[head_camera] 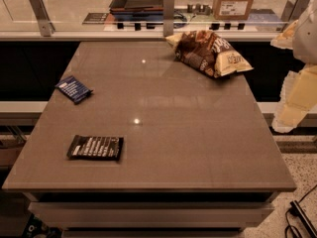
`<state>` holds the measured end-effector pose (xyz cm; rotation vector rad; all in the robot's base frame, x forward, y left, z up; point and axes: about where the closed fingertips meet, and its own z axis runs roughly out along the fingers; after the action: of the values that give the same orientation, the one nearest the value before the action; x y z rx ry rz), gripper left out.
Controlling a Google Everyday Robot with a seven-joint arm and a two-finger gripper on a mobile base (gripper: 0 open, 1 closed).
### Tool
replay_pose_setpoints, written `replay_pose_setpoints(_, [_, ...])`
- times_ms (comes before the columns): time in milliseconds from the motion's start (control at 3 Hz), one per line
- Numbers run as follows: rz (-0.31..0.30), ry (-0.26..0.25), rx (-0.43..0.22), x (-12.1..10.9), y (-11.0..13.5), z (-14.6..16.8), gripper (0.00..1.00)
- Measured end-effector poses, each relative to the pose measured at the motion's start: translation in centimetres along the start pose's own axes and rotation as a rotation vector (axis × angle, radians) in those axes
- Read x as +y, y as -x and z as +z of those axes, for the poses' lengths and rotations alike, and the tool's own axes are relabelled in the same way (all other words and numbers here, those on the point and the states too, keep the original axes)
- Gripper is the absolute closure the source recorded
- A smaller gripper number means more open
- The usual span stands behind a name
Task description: Move brown chip bag near rxbar blueberry
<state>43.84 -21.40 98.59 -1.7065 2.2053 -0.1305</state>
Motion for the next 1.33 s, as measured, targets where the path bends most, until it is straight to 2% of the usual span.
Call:
replay_pose_setpoints(333, [0.000,0.000,0.000,0.0,0.0,0.0,0.00])
replay_pose_setpoints(667, [-0.014,-0.024,-0.003,-1.6,0.6,0.1,0.00])
replay_pose_setpoints(1000, [-0.021,-0.060,0.001,-4.2,1.6,0.7,0.00])
replay_pose_setpoints(1333, [0.008,-0.106,-0.003,-7.9,2.7,2.0,0.00])
